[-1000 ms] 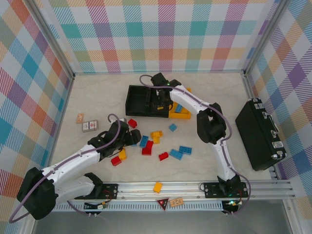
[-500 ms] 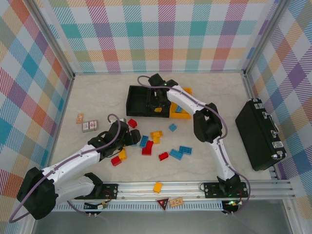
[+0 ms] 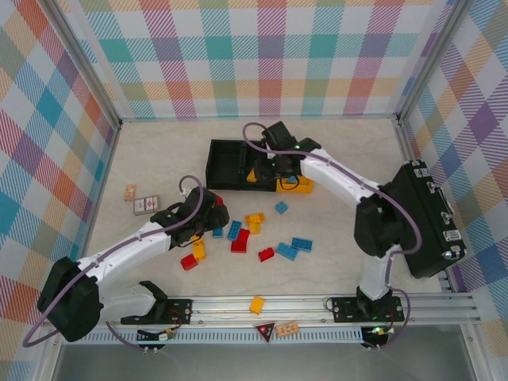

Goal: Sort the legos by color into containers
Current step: Place the lego in the container, then pick up the lego from the center of the table.

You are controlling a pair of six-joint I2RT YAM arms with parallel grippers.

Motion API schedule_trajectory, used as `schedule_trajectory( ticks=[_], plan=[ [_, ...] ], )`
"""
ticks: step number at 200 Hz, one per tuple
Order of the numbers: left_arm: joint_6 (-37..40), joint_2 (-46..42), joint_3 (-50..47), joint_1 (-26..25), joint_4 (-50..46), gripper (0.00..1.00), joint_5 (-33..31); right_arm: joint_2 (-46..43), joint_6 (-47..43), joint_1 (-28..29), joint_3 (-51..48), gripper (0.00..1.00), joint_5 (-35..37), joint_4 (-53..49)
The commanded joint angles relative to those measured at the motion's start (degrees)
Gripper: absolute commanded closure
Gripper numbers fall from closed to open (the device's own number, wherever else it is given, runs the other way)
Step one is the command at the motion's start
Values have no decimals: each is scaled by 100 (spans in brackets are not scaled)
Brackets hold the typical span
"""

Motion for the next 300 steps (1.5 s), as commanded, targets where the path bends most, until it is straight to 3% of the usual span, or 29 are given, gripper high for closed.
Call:
schedule_trajectory(
  ticks=[1,114,207,243,300],
  plan=[
    [-62,258,306,37,-315,23,-181,-509,173,45,-713,46,-279,510],
    [-599,2151,1338,102,-227,25,-1054,-3175,682,46,-3974,41,-748,1783],
    [-698,3417,1942,131,364,25,-1920,-3202,923,82,-4298,42,-775,2023],
    [-686,3597,1964,213,388,33,-2059,-3127,966,98,-4290,42,-817,2067],
    [-578,3637,1934,289,349,55,-1971,-3022,987,131,-4274,42,-810,2094]
  ],
)
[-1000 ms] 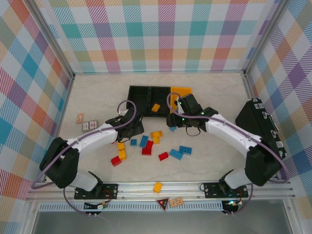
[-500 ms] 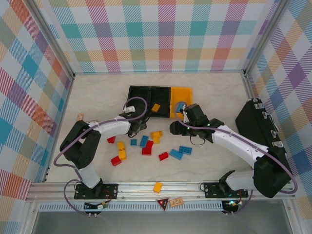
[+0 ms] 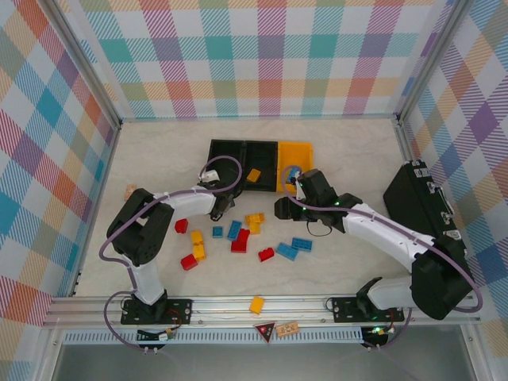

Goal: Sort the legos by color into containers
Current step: Pick up the lego from the center of the table.

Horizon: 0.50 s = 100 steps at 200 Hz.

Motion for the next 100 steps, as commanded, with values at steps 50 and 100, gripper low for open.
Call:
schedule_trajectory(
  ticks=[50,100],
  plan=[
    [59,-403,-163,47,-244,65,-49,84,104,69,18,42,-31,171],
    [363,-1144,-294,45,-497,65,108,74,82,84,53,42,-5,175]
  ],
)
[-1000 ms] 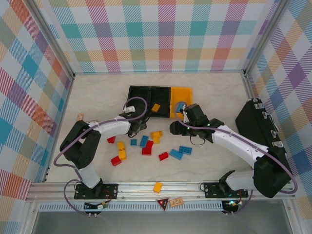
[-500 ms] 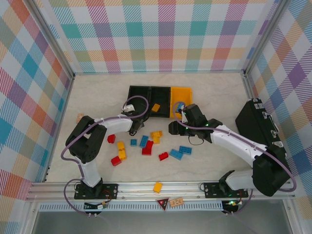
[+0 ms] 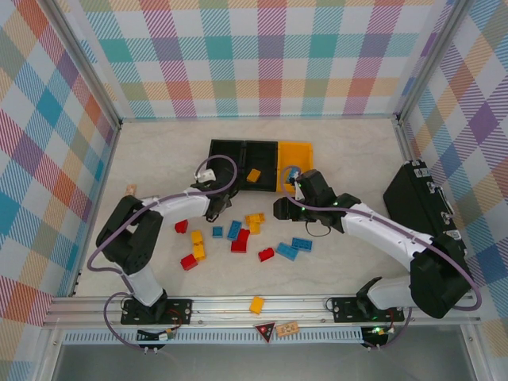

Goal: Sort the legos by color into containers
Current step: Pick up the lego from the center of the table, then place the lego in the container.

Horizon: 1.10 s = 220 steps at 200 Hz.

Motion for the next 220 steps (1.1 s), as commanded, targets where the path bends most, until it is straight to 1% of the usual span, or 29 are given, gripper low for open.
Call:
schedule_trajectory(
  ticks=[1,36,69,108,150,194,220],
  plan=[
    [231,-474,-76,27,-288,65,81,21,8,46,53,42,-7,132],
    [597,-869,27,31,-490,65,518,-11,15,59,53,42,6,122],
    [1021,-791,607,77,-755,65,1004,-10,15,91,106,42,-14,112],
    [1329,-207,1440,245,-855,66,1333,-60,74,148,92,43,17,91],
    [1438,637,2124,561,-866,66,1676,-268,125,170,-50,42,150,-11],
    [1503,1291,2570,731,-898,65,1769,-362,147,170,-111,42,221,-46],
    [1521,1482,2701,768,-894,65,1735,-358,167,170,-137,42,232,-19]
  ],
)
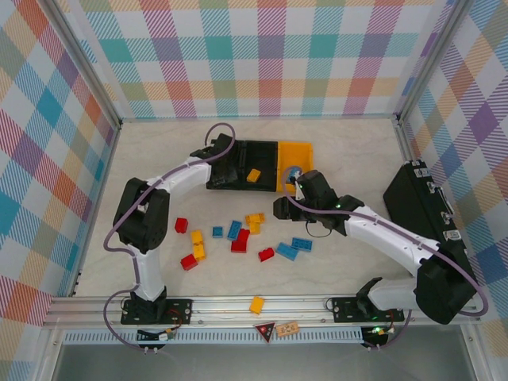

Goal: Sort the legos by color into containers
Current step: Place the lego in the container.

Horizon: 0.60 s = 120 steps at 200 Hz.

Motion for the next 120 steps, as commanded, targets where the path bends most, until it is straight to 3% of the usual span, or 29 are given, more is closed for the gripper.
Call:
schedule_trajectory(
  ticks=[1,35,70,120],
  plan=[
    [138,113,255,51,-150,65,65,-83,107,31,-121,42,63,-15],
    [173,284,402,71,-174,62,104,-63,134,31,-153,42,75,-8],
    [142,212,415,71,-214,48,128,-73,131,31,-162,42,114,-3],
    [120,-360,103,69,-162,46,338,-46,14,31,-17,42,272,-156]
  ],
)
